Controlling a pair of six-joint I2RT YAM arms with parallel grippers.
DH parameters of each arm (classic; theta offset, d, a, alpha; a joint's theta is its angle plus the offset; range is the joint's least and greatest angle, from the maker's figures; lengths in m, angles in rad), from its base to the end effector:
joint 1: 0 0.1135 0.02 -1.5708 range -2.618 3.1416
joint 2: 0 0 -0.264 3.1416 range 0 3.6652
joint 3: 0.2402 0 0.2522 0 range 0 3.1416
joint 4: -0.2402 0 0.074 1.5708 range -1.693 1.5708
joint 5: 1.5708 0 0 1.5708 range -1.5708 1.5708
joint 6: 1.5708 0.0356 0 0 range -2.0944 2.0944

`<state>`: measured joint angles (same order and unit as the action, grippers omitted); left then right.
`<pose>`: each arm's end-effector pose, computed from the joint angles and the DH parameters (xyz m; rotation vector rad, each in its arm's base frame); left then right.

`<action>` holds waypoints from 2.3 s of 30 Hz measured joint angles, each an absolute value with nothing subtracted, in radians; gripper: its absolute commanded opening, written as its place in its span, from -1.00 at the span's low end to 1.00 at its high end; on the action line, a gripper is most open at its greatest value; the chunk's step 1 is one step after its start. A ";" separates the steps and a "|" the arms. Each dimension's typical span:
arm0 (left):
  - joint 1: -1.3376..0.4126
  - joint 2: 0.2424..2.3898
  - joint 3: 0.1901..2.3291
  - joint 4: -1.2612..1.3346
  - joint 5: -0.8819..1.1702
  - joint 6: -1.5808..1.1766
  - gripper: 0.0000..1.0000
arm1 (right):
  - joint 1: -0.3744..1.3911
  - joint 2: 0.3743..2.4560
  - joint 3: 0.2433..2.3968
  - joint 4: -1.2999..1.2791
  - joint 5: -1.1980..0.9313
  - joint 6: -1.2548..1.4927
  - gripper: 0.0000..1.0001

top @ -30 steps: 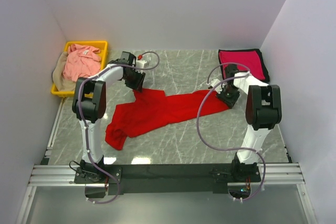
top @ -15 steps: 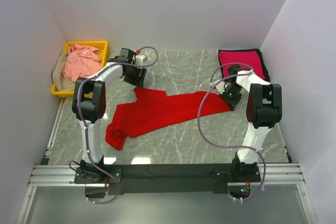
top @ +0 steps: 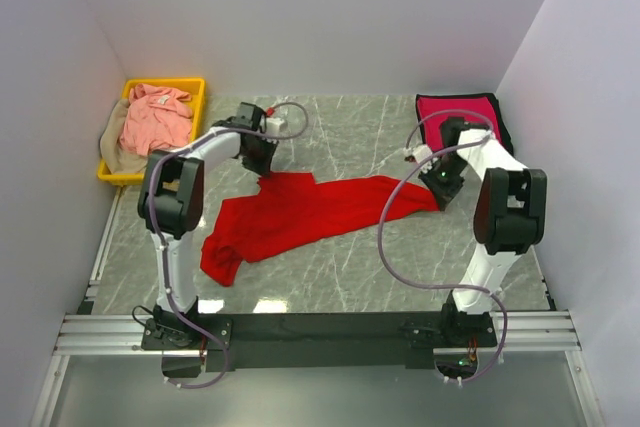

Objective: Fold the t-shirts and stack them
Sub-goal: Flatten the tshirt out

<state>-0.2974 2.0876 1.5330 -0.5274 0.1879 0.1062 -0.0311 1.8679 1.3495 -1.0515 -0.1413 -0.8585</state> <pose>0.4201 -0.1357 0.1688 0.5935 2.5897 -0.3124 0.3399 -0.0056 0.1874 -1.2357 2.8145 0.1958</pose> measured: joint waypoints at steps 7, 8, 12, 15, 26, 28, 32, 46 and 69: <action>-0.105 1.943 1.643 -0.665 0.362 0.094 -0.99 | -0.115 1.831 1.626 -1.177 -0.245 -0.767 -1.00; -0.069 1.884 1.649 -0.667 0.391 0.097 -0.99 | -0.130 1.817 1.658 -1.184 -0.260 -0.760 -1.00; 0.004 1.589 1.575 -0.684 0.505 0.133 -0.99 | -0.152 1.698 1.648 -1.243 -0.292 -0.752 -1.00; 0.014 1.358 1.480 -0.701 0.581 0.142 -0.99 | -0.151 1.585 1.611 -1.291 -0.306 -0.752 -1.00; 0.043 1.295 1.496 -0.623 0.609 0.052 -0.99 | -0.131 1.553 1.887 -1.250 -0.315 -0.572 -1.00; 0.043 1.460 1.644 -0.584 0.589 0.019 -0.99 | -0.106 1.655 2.045 -1.214 -0.297 -0.524 -1.00; 0.044 1.864 2.112 -0.521 0.550 -0.036 -0.99 | -0.037 1.920 2.417 -1.103 -0.219 -0.447 -1.00; 0.051 1.922 2.197 0.130 0.423 -0.139 -0.99 | 0.009 1.786 2.247 -0.350 -0.038 -0.261 -1.00; 0.136 1.103 0.847 -0.327 0.667 0.524 -0.99 | 0.048 1.399 1.109 -0.405 -0.268 -0.706 -1.00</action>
<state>0.1360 1.1034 0.8474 -0.3271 0.6666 0.5240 0.0479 1.3991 1.1088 -0.4049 -0.2680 -0.7055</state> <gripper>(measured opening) 0.033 0.019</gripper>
